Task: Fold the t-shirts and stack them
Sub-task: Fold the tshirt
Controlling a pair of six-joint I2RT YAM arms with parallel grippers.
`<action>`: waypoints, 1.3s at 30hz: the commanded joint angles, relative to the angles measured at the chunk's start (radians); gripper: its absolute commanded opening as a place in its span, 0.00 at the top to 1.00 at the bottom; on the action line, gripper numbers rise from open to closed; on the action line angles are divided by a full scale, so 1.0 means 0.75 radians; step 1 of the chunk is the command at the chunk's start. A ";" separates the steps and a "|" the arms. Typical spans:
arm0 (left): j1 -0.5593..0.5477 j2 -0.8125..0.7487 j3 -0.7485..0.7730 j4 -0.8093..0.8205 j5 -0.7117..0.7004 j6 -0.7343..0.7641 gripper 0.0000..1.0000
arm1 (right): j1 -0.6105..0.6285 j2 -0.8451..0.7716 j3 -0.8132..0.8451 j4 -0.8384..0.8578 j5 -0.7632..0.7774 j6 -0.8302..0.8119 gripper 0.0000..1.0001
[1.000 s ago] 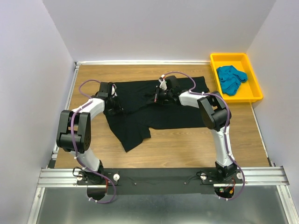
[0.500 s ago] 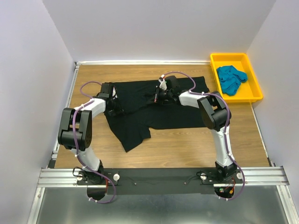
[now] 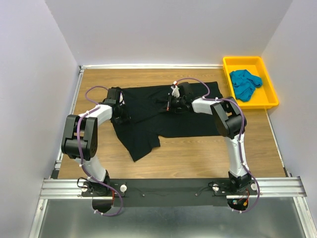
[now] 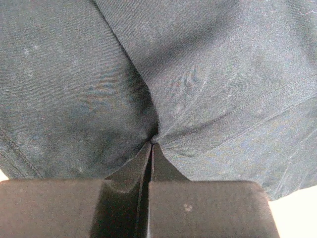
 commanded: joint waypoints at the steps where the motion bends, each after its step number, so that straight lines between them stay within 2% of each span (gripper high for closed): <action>1: -0.001 0.015 -0.021 -0.098 -0.059 0.058 0.94 | -0.016 -0.041 -0.011 -0.079 0.057 -0.084 0.99; 11: -0.001 -0.051 0.012 -0.209 0.127 0.121 0.94 | -0.016 -0.008 0.064 -0.130 0.022 -0.115 0.94; 14: -0.001 -0.071 -0.025 -0.225 0.131 0.133 0.93 | -0.016 -0.024 0.073 -0.151 0.026 -0.137 0.88; 15: -0.001 -0.082 -0.029 -0.229 0.129 0.131 0.93 | -0.016 -0.034 0.071 -0.153 0.030 -0.146 0.81; 18: 0.001 -0.137 -0.025 -0.245 0.099 0.113 0.84 | -0.016 -0.098 0.054 -0.199 0.067 -0.187 0.66; 19: 0.003 -0.165 -0.003 -0.252 0.083 0.105 0.76 | -0.022 -0.120 0.040 -0.208 0.079 -0.197 0.63; 21: 0.016 -0.186 0.046 -0.258 0.040 0.084 0.67 | -0.039 -0.179 0.016 -0.228 0.106 -0.219 0.55; 22: 0.022 -0.204 0.065 -0.262 0.025 0.078 0.61 | -0.049 -0.200 0.001 -0.239 0.112 -0.225 0.52; 24: 0.026 -0.227 0.093 -0.264 -0.022 0.058 0.54 | -0.092 -0.255 -0.062 -0.267 0.148 -0.238 0.48; 25: 0.026 -0.253 0.106 -0.266 -0.093 0.052 0.48 | -0.124 -0.318 -0.091 -0.284 0.177 -0.260 0.44; 30: 0.026 -0.325 0.055 -0.272 -0.291 0.052 0.25 | -0.235 -0.517 -0.277 -0.478 0.426 -0.340 0.38; 34: 0.028 -0.376 -0.013 -0.305 -0.341 0.025 0.25 | -0.341 -0.695 -0.400 -0.668 0.677 -0.358 0.33; 39: 0.036 -0.452 -0.078 -0.380 -0.463 -0.024 0.25 | -0.389 -0.834 -0.481 -0.864 0.962 -0.373 0.32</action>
